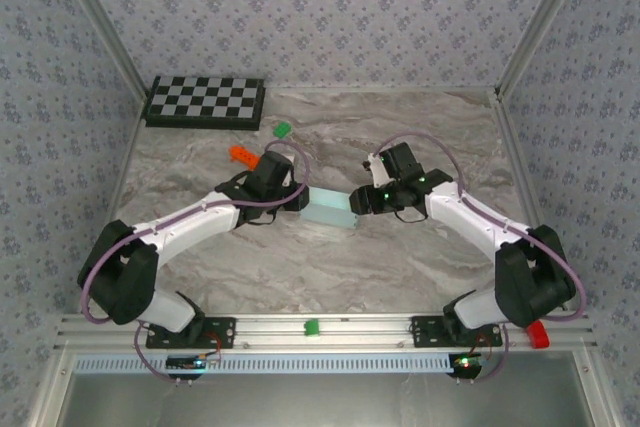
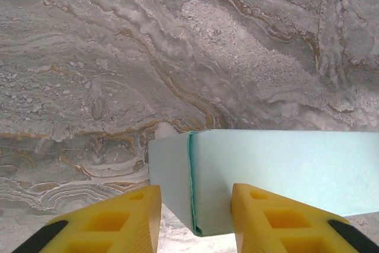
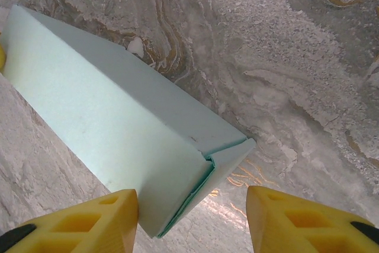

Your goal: Fold the paper box

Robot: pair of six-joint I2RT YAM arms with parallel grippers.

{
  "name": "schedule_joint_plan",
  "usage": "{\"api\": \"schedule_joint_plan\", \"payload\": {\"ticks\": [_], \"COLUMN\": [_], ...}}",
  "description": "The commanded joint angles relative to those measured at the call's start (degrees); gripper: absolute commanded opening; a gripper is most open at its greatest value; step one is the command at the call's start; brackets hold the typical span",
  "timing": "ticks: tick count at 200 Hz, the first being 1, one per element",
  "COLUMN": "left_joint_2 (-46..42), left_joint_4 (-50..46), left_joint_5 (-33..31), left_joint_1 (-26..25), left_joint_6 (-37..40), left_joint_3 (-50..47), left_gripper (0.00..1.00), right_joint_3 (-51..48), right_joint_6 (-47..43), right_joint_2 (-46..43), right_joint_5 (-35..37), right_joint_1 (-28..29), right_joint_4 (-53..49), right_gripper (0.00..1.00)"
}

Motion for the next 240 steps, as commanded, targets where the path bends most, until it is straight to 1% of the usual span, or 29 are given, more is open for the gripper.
{"api": "schedule_joint_plan", "payload": {"ticks": [1,114,145,183,203,240], "left_joint_2": [1.7,0.4,-0.4,-1.6,-1.9,-2.4], "left_joint_4": [-5.3,-6.1,-5.9,-5.3,-5.2,-8.0], "left_joint_5": [-0.1,-0.7,-0.3,0.8,1.1,-1.2], "left_joint_1": [-0.9,-1.1,-1.3,-1.3,-1.3,-1.2], "left_joint_6": [-0.5,-0.8,-1.0,-1.1,-1.0,-0.7], "left_joint_3": [-2.6,-5.2,-5.8,-6.2,-5.5,-0.1], "left_gripper": [0.36,0.36,0.35,0.35,0.35,0.38], "right_joint_3": [-2.4,-0.9,0.7,3.4,5.1,9.6], "right_joint_6": [0.4,-0.1,-1.0,-2.8,-3.3,-3.4], "right_joint_2": [1.8,5.5,7.4,9.8,11.1,10.9], "right_joint_5": [3.4,10.1,12.8,14.0,14.3,14.1], "right_joint_1": [-0.1,-0.1,-0.1,-0.1,-0.1,0.3], "right_joint_4": [-2.4,-4.5,-5.0,-5.2,-5.2,-7.2], "right_gripper": [0.52,0.5,0.5,0.5,0.5,0.5]}}
